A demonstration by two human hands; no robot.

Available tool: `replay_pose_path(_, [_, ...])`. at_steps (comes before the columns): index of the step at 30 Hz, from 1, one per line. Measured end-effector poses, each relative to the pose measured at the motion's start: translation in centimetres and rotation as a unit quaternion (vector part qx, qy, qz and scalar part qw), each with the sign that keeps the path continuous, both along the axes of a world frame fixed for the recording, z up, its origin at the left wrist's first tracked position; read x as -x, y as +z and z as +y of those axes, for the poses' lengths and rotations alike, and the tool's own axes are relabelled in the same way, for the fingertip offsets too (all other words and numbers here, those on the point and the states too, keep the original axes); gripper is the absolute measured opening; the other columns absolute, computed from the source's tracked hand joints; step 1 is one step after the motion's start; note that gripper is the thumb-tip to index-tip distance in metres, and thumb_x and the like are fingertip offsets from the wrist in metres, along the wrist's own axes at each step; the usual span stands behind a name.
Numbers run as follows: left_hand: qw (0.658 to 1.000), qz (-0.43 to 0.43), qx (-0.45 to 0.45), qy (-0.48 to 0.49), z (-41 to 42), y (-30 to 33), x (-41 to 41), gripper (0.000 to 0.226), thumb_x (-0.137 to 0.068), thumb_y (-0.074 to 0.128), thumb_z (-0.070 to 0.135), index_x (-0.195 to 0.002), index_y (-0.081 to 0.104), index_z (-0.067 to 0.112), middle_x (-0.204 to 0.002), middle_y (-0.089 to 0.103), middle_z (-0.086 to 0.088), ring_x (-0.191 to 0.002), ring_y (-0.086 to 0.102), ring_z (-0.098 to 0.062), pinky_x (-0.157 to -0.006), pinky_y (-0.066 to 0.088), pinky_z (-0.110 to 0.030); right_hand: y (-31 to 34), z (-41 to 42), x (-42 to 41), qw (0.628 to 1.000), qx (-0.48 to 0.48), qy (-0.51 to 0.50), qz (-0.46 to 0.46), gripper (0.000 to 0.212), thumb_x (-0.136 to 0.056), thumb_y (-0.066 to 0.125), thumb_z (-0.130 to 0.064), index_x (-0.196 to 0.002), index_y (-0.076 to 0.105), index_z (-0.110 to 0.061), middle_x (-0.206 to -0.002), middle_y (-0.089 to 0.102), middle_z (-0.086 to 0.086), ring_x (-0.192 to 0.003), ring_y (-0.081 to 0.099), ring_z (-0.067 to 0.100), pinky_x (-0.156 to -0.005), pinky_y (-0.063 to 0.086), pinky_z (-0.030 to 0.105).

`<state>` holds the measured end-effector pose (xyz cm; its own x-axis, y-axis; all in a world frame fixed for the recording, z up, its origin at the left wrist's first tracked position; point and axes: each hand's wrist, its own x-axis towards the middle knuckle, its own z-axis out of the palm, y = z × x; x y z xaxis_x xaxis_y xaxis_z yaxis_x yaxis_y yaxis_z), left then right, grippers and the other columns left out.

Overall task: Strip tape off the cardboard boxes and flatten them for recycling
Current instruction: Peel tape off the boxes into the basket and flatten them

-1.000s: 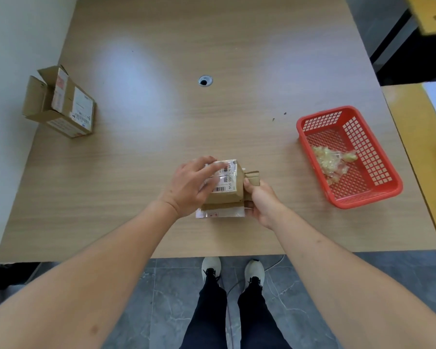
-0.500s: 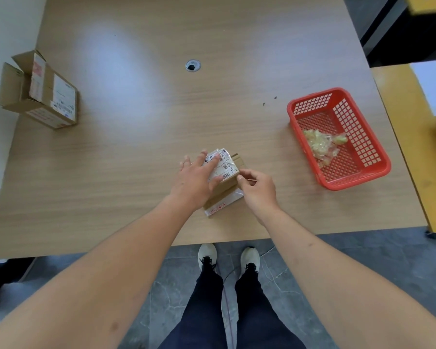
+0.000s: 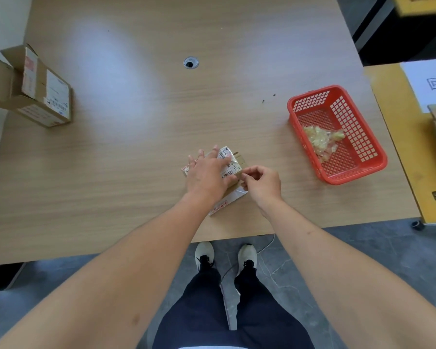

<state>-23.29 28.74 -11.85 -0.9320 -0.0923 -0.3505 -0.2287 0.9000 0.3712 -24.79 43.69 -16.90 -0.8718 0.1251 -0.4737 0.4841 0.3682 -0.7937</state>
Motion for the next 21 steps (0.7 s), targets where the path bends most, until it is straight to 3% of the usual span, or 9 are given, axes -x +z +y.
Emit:
replay_pose_path(4, [0.999,0.009,-0.012,-0.049,-0.8,-0.6,0.6,0.054,-0.098,0.064,0.04,-0.149,0.047,0.036,-0.169,0.018,0.003,-0.157,0.008,-0.029,-0.125,-0.004,-0.045,1.0,-0.1,0.4,0.997,-0.034,0.073,-0.016,0.015,-0.092,0.073,-0.014,-0.095,0.075,-0.029,-0.083,0.074,-0.007,-0.082,0.072,0.015,-0.088,0.061,0.041])
replay_pose_path(7, [0.995,0.008,-0.019,-0.098,-2.0,-1.1,1.4,0.055,-0.098,0.064,0.036,-0.15,0.046,0.035,-0.169,0.017,0.004,-0.157,0.007,-0.027,-0.126,-0.003,-0.046,2.2,-0.1,0.8,0.987,-0.078,0.143,-0.02,0.024,-0.097,0.064,-0.012,-0.114,0.076,-0.025,-0.082,0.067,-0.012,-0.076,0.061,0.009,-0.081,0.054,0.029])
replay_pose_path(12, [0.989,0.008,-0.031,-0.144,-3.1,-1.4,2.2,0.053,-0.099,0.064,0.033,-0.149,0.048,0.034,-0.169,0.017,0.005,-0.157,0.006,-0.027,-0.126,-0.003,-0.048,4.5,-0.2,1.7,0.934,-0.203,0.293,-0.029,0.038,-0.1,0.051,-0.008,-0.13,0.07,-0.021,-0.105,0.068,0.003,-0.083,0.06,0.014,-0.081,0.047,0.025])
replay_pose_path(15, [0.987,0.006,-0.026,-0.16,-3.2,-1.3,2.6,0.052,-0.1,0.063,0.032,-0.149,0.047,0.035,-0.169,0.016,0.005,-0.157,0.005,-0.027,-0.126,-0.002,-0.049,5.3,-0.8,2.4,0.862,-0.324,0.388,0.024,0.041,-0.097,0.05,-0.008,-0.127,0.071,-0.026,-0.105,0.055,0.005,-0.104,0.061,0.031,-0.087,0.05,0.035])
replay_pose_path(17, [0.986,0.004,-0.026,-0.163,-3.4,-1.3,2.7,0.052,-0.1,0.062,0.031,-0.149,0.047,0.035,-0.169,0.015,0.006,-0.157,0.005,-0.026,-0.126,-0.002,-0.049,5.2,-1.1,2.6,0.832,-0.368,0.412,0.052,0.039,-0.095,0.051,-0.008,-0.123,0.071,-0.027,-0.1,0.041,0.0,-0.105,0.06,0.033,-0.084,0.048,0.037])
replay_pose_path(21, [0.986,0.006,-0.028,-0.163,-3.5,-1.3,3.0,0.051,-0.1,0.063,0.029,-0.148,0.048,0.035,-0.169,0.016,0.006,-0.157,0.005,-0.026,-0.126,-0.002,-0.048,4.4,-0.6,2.0,0.853,-0.354,0.357,0.145,0.03,-0.095,0.055,-0.009,-0.112,0.075,-0.025,-0.098,0.051,0.002,-0.088,0.061,0.031,-0.067,0.047,0.036])
